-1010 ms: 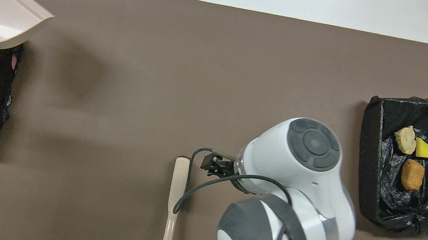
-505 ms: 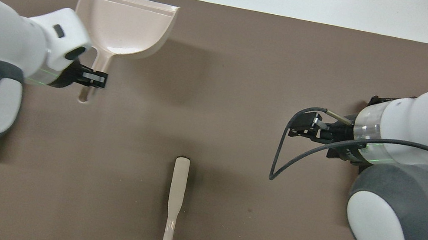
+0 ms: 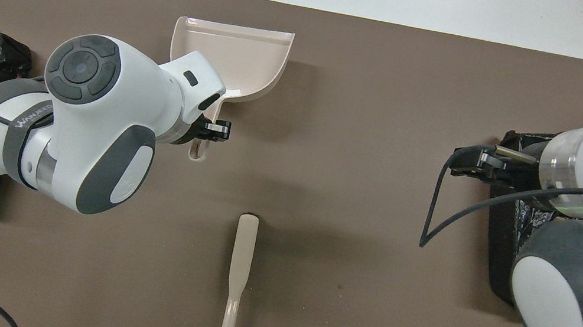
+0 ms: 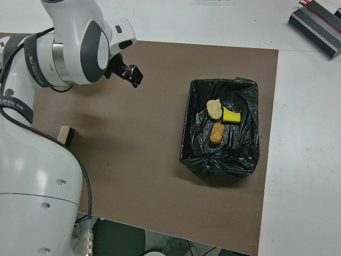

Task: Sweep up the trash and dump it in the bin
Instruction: 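Set the dustpan down at table center with the left gripper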

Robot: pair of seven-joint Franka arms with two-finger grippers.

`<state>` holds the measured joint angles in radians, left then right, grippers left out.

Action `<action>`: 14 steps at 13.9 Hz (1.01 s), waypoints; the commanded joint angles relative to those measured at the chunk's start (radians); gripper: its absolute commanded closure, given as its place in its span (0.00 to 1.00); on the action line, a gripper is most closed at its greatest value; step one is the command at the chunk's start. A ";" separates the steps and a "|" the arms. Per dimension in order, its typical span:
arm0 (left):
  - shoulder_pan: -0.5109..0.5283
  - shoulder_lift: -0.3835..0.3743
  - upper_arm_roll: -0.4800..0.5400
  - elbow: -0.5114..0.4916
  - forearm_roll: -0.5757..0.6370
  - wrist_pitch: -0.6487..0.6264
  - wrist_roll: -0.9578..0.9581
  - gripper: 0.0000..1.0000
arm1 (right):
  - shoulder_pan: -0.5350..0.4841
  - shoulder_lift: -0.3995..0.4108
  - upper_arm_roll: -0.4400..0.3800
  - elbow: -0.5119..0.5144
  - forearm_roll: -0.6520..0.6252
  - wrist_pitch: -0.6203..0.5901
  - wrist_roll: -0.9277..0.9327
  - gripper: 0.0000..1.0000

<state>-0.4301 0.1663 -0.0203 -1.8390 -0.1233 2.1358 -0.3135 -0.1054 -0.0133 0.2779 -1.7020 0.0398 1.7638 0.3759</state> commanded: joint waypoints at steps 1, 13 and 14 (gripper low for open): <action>-0.027 0.010 0.022 -0.005 -0.013 0.016 -0.036 1.00 | -0.014 0.016 0.009 0.025 -0.038 -0.021 -0.023 0.00; -0.173 0.042 0.023 -0.057 0.112 0.098 -0.154 1.00 | -0.039 0.079 0.009 0.150 -0.057 -0.133 -0.022 0.00; -0.173 0.044 0.023 -0.057 0.117 0.111 -0.159 1.00 | -0.037 0.081 0.010 0.150 -0.064 -0.132 -0.022 0.00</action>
<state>-0.5645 0.2093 -0.0183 -1.8968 -0.0502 2.2135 -0.4385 -0.1410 0.0531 0.2784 -1.5789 0.0052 1.6527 0.3711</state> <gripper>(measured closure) 0.674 0.000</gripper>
